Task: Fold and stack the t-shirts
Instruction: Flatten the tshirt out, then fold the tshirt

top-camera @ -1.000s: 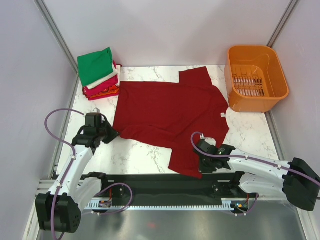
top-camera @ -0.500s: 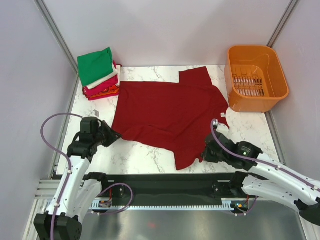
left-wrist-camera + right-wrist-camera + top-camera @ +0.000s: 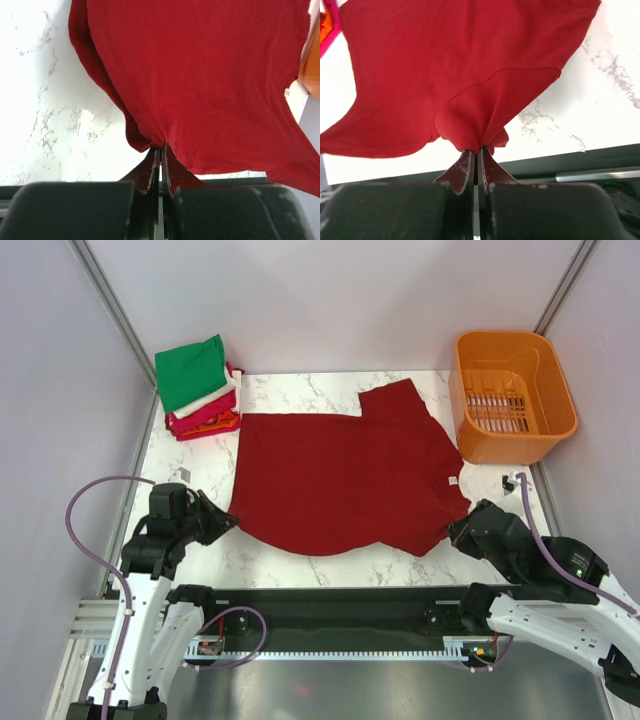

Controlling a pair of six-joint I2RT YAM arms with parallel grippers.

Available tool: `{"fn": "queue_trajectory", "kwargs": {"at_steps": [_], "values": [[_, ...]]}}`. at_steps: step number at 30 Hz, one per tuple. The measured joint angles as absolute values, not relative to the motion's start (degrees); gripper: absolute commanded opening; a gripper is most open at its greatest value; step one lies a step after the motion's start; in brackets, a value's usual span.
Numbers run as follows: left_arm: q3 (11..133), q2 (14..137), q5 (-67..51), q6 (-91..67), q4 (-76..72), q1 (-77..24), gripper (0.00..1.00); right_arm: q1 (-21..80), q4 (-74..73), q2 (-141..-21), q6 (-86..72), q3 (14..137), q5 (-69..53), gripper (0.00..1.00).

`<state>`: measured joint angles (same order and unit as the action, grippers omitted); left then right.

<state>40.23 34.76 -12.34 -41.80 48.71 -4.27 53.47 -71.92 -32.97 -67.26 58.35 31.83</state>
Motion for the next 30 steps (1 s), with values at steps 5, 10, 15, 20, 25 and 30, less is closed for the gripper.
{"fn": "queue_trajectory", "kwargs": {"at_steps": [5,10,15,20,25,30], "values": [[41.01,35.40,-12.03,-41.82,50.81,-4.27,0.02,53.47,-72.53,-38.65,-65.30,59.00,34.20,0.00],[45.28,41.65,-10.57,-41.69,50.39,-4.32,0.02,53.47,-72.44,-47.18,-61.10,66.06,40.07,0.00],[51.07,52.29,-10.74,-40.97,47.00,-4.32,0.02,52.64,-68.75,-56.07,-54.81,75.59,44.99,0.00],[55.07,62.35,-10.74,-40.12,43.09,-4.32,0.02,42.00,-59.66,-64.38,-45.76,76.47,40.29,0.00],[58.37,70.32,-9.63,-39.18,40.93,-4.27,0.02,26.81,-53.49,-70.37,-38.39,74.08,30.33,0.00],[62.39,77.65,-9.08,-38.28,39.92,-4.21,0.02,19.46,-49.52,-75.11,-34.50,72.82,21.15,0.00]]}}
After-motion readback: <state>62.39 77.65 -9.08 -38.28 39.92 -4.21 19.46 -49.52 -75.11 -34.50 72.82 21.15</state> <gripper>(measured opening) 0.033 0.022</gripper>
